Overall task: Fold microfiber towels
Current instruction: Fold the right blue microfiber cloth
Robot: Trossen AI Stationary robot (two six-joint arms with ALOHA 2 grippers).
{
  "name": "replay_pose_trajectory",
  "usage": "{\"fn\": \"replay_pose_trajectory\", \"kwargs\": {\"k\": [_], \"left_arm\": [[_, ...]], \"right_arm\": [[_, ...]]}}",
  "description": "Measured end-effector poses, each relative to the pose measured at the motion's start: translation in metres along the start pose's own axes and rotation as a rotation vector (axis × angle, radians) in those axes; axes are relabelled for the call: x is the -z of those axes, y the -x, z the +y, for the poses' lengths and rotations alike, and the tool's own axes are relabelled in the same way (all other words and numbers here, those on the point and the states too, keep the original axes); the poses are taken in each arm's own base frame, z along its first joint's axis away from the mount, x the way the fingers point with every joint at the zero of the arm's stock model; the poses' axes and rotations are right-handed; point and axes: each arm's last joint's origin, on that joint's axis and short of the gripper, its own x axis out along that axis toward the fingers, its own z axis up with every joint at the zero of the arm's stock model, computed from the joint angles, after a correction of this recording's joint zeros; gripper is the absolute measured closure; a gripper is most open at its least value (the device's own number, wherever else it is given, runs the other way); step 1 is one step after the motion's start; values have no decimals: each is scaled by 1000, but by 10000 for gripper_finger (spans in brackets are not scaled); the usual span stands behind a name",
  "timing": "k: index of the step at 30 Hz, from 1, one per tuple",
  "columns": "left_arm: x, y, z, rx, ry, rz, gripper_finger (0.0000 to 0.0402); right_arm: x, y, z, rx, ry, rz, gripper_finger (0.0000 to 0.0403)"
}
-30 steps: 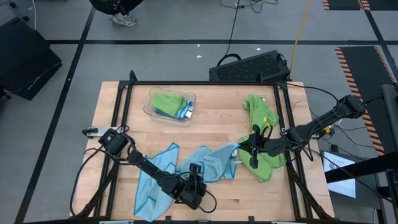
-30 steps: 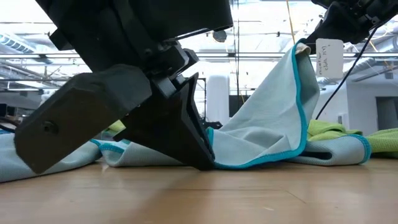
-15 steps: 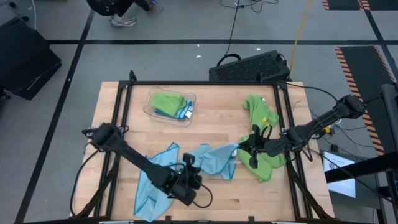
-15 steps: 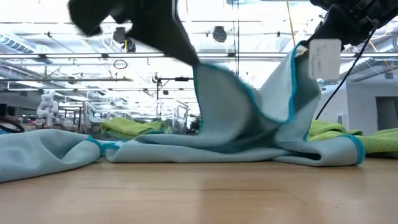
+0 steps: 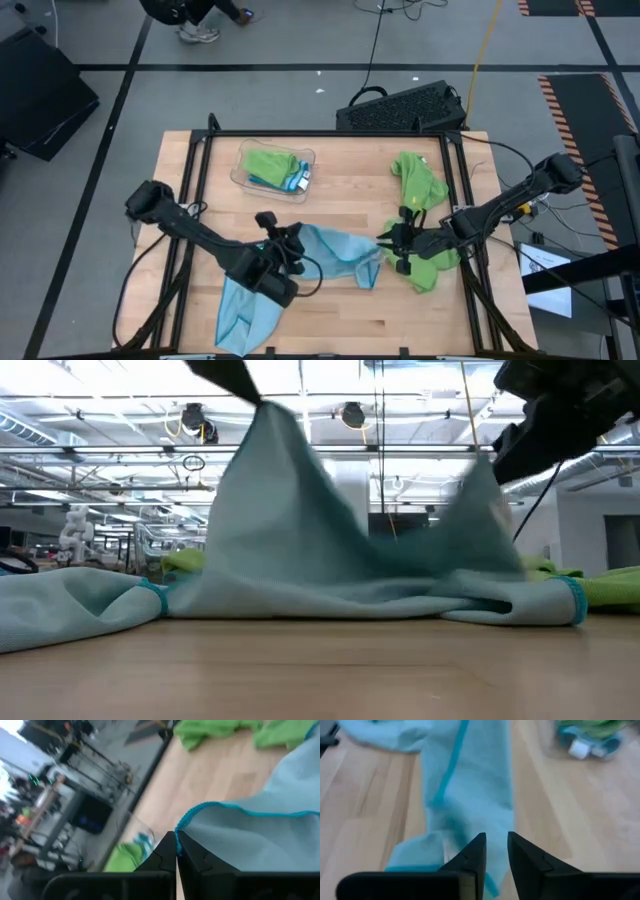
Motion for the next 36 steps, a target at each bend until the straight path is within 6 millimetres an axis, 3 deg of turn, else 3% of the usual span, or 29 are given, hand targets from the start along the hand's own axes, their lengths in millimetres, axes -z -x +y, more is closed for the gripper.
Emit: {"fn": "replay_pose_trajectory", "kwargs": {"k": [11,17,25,32,36], "left_arm": [[6,-6,-5,19,41,66,393],[5,-8,-4,16,48,70,394],[5,-12,-3,52,61,116,397],[5,-12,-4,59,58,121,398],[5,-12,-4,60,60,120,392]], "right_arm": [[9,-14,6,-9,27,74,281],[29,-24,40,-163,79,143,250],[31,-36,74,-187,454,-72,245],[40,-44,83,-227,532,-78,245],[34,-47,83,-216,537,-82,245]]}}
